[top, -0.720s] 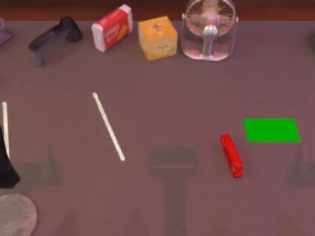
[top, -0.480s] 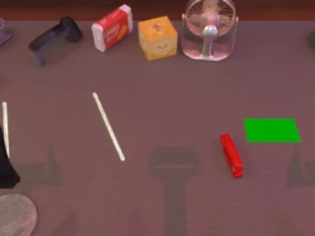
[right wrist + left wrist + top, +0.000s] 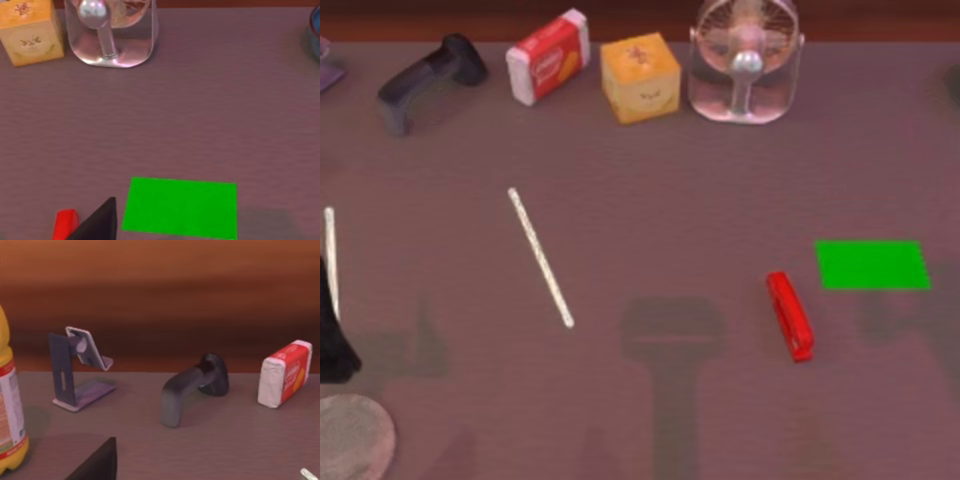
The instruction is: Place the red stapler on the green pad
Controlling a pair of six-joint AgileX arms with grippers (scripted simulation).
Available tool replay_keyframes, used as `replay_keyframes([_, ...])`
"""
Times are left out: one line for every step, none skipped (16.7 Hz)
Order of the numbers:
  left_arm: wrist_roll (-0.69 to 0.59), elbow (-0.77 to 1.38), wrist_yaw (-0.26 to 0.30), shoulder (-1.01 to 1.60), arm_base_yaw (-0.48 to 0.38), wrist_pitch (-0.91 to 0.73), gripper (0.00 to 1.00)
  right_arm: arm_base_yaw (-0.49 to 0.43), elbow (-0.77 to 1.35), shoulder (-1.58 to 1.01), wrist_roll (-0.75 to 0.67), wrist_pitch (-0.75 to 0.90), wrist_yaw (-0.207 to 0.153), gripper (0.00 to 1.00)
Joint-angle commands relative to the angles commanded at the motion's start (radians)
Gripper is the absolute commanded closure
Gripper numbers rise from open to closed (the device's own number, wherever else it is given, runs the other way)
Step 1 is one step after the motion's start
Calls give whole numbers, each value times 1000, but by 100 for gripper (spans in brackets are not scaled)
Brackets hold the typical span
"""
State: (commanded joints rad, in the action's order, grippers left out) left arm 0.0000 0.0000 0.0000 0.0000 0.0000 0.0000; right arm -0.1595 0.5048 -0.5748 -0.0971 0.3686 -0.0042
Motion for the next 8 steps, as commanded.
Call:
replay_keyframes([0, 0, 0, 0, 0, 0, 0, -24, 80, -109, -15, 61, 1, 0])
replay_keyframes([0, 0, 0, 0, 0, 0, 0, -49, 161, -222, -29, 123, 1, 0])
replay_keyframes([0, 0, 0, 0, 0, 0, 0, -75, 242, -335, -44, 186, 2, 0])
replay_keyframes([0, 0, 0, 0, 0, 0, 0, -101, 322, -447, -59, 249, 2, 0])
replay_keyframes([0, 0, 0, 0, 0, 0, 0, -126, 401, -556, -74, 312, 2, 0])
replay_keyframes([0, 0, 0, 0, 0, 0, 0, -151, 478, -660, -88, 373, 2, 0])
replay_keyframes([0, 0, 0, 0, 0, 0, 0, -176, 553, -757, -103, 432, 2, 0])
replay_keyframes([0, 0, 0, 0, 0, 0, 0, -200, 625, -849, -116, 489, 2, 0])
